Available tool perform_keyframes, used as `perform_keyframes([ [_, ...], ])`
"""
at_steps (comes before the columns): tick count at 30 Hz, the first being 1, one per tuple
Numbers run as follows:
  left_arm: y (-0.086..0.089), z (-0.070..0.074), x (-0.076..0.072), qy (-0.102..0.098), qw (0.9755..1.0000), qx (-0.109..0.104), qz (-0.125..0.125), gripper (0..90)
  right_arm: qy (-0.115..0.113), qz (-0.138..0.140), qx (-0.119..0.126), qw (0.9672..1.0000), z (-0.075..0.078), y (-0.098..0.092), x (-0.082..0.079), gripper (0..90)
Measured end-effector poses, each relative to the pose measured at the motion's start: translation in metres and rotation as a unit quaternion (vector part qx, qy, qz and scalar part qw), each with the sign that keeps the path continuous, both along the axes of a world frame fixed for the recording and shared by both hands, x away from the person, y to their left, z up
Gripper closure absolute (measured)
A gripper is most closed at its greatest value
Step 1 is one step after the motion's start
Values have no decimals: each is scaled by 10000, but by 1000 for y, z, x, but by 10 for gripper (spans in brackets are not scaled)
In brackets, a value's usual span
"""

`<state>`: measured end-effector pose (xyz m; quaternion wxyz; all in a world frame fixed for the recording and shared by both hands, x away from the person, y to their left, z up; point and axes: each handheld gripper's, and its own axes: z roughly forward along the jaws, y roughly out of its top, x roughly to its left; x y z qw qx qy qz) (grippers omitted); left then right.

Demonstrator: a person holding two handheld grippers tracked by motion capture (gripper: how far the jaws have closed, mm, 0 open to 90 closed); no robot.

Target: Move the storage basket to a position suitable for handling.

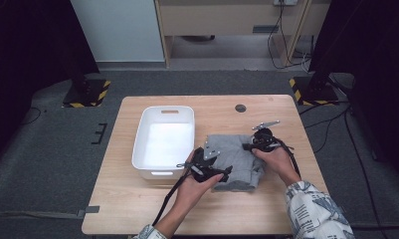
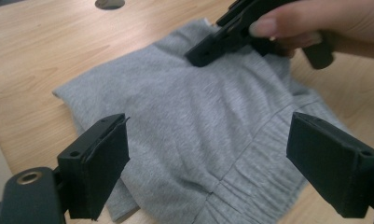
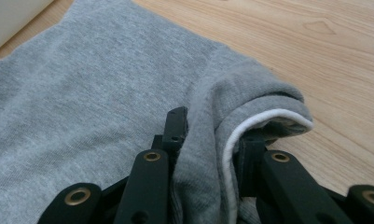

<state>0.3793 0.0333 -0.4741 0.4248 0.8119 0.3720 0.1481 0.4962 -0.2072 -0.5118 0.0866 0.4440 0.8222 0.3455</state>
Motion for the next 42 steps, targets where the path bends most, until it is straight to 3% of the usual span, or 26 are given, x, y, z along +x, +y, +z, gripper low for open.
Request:
perform_keyframes([
  [7, -6, -23, 8, 106, 9991, 127, 381, 117, -33, 6, -18, 10000, 0, -2, -1, 717],
  [10, -8, -32, 7, 6, 9984, 372, 427, 133, -42, -1, -37, 10000, 0, -5, -1, 717],
  [11, -10, -34, 7, 57, 9983, 404, 406, 123, -59, 9, -43, 10000, 0, -6, -1, 717],
  [24, -14, -53, 12, 333, 9979, 210, 512, 84, -68, -5, -103, 9999, 1, -10, -2, 714],
  [42, -18, -61, 17, 544, 9971, -53, 538, 30, -50, -91, -69, 9999, 1, -23, -4, 700],
])
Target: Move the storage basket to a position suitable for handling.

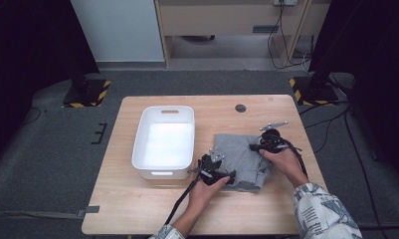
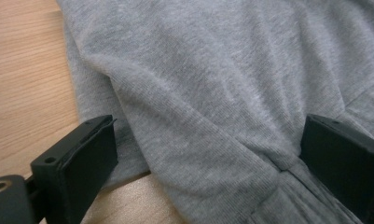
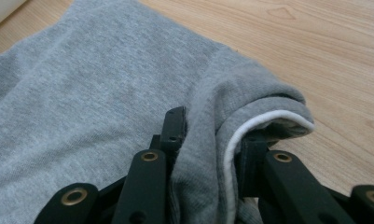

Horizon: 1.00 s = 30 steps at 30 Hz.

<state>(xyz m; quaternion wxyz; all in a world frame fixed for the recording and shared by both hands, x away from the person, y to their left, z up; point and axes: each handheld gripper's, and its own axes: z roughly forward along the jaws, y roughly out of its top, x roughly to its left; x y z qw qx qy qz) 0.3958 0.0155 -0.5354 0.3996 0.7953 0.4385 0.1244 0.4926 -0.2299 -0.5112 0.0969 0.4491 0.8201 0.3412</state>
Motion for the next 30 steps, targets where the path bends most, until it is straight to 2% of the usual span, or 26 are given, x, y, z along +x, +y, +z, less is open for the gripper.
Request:
perform_keyframes([
  [4, 0, 0, 0, 2, 10000, -6, 1, 31, -13, -11, -5, 10000, 0, 0, 0, 679],
  [7, 1, 1, 0, -14, 10000, 7, -19, 32, -45, -54, -23, 10000, 1, 0, 1, 609],
  [8, 1, 2, 0, -30, 10000, 17, -30, 39, -60, -75, -41, 9999, 2, 0, 1, 576],
  [10, 0, 4, -3, -226, 9995, 188, -87, 40, -94, -140, -94, 9998, 5, -1, 1, 502],
  [12, -1, 5, -5, -273, 9993, 245, -65, 42, -147, -164, -209, 9995, 7, 0, 1, 430],
  [14, -2, 7, -6, -330, 9990, 310, -40, 41, -144, -212, -212, 9994, 8, -1, 1, 353],
  [18, -1, 5, -4, -178, 9997, 180, 27, 37, -84, -433, -154, 9989, 3, -5, 1, 217],
  [22, 2, 1, 0, 32, 10000, 13, 69, 20, 166, -630, 228, 9976, -6, -12, 1, 204],
  [25, 3, 0, 0, 31, 10000, -19, 41, 12, 344, -689, 478, 9959, -11, -16, 1, 215],
  [27, 3, 0, 0, 45, 10000, -25, 14, 14, 336, -654, 549, 9958, -12, -17, 0, 220],
  [30, 4, 0, 0, 50, 10000, -35, -47, 29, 404, -540, 631, 9957, -11, -18, -2, 293],
])
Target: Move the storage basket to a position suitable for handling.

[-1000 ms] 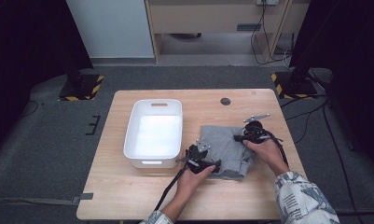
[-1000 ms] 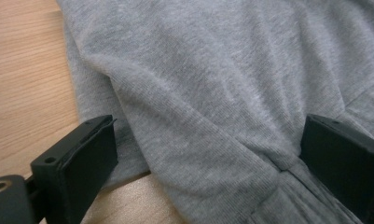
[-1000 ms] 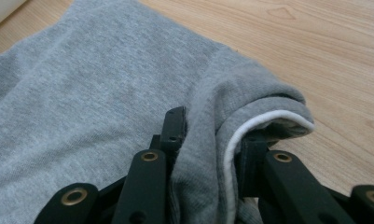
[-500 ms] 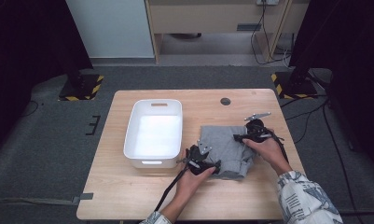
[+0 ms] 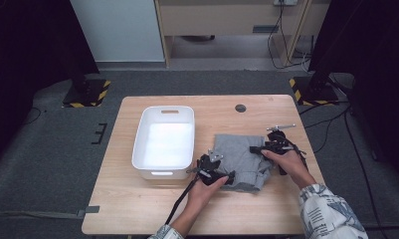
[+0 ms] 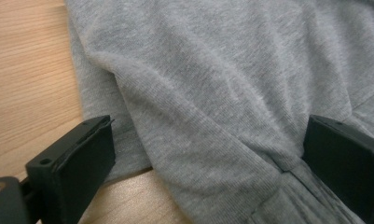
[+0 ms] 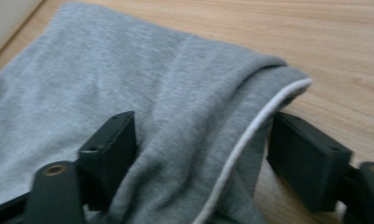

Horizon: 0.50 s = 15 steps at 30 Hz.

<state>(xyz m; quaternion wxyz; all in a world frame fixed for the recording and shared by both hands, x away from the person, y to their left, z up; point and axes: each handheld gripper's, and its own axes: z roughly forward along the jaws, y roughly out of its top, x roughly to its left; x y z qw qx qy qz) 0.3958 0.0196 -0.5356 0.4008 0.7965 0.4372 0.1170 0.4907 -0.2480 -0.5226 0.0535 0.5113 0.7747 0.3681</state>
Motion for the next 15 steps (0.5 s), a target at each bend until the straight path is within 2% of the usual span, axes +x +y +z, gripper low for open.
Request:
perform_keyframes([
  [7, -1, 1, -4, -23, 9997, -186, -159, 258, 158, 228, 295, 9992, 0, 0, -3, 500],
  [11, -2, 3, -5, 93, 9992, -295, -252, 388, 50, 456, 113, 9989, 5, 5, -4, 605],
  [15, 0, 3, -5, 151, 9987, -396, -268, 504, -101, 619, -248, 9977, 12, 12, -6, 686],
])
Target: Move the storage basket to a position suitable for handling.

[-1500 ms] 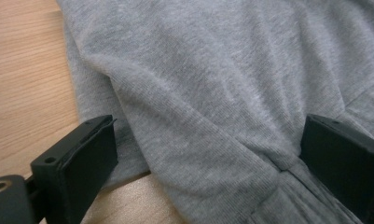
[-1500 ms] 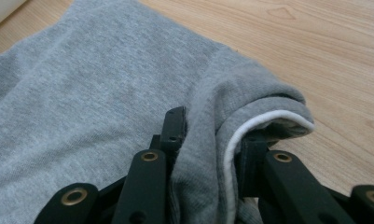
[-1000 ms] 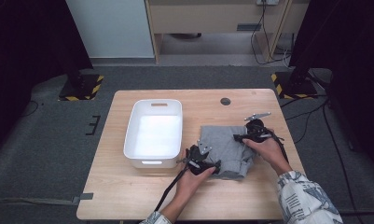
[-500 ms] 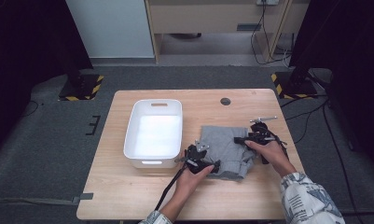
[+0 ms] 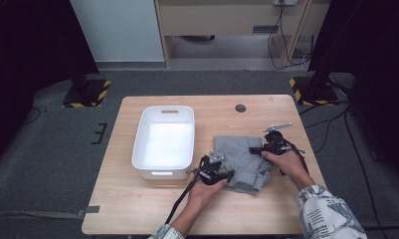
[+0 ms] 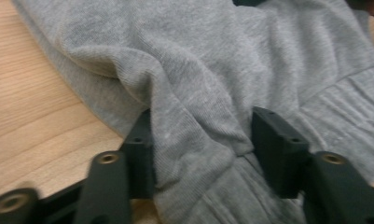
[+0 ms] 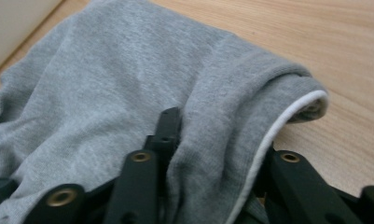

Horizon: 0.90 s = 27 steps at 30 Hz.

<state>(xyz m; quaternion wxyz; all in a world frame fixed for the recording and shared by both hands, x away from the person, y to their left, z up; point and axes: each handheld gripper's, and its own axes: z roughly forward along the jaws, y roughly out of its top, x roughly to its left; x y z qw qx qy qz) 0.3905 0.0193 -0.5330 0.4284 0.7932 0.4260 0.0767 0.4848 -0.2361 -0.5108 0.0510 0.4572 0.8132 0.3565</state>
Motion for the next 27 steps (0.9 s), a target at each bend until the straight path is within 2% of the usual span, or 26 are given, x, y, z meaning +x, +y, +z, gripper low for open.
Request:
perform_keyframes([
  [4, 1, 0, -1, 36, 9999, -103, 11, 599, -193, 69, -281, 9994, 3, 6, -2, 714],
  [9, 4, 3, -1, 32, 9999, -134, 26, 719, -412, 138, -473, 9979, 7, 9, -5, 729],
  [16, -1, 6, -7, -132, 9999, 19, -17, 757, -539, 134, -530, 9970, 10, 8, -7, 731],
  [19, -4, 8, -8, -267, 9995, 175, 36, 724, -515, 131, -598, 9968, 10, 7, -7, 729],
  [21, -6, 10, -9, -409, 9986, 340, 48, 660, -503, 98, -598, 9969, 9, 5, -6, 728],
  [23, -7, 13, -11, -432, 9985, 339, 68, 583, -498, 110, -583, 9970, 8, 4, -5, 727],
  [27, -8, 22, -13, -625, 9973, 385, 87, 462, -494, 126, -610, 9968, 9, 2, -5, 725],
])
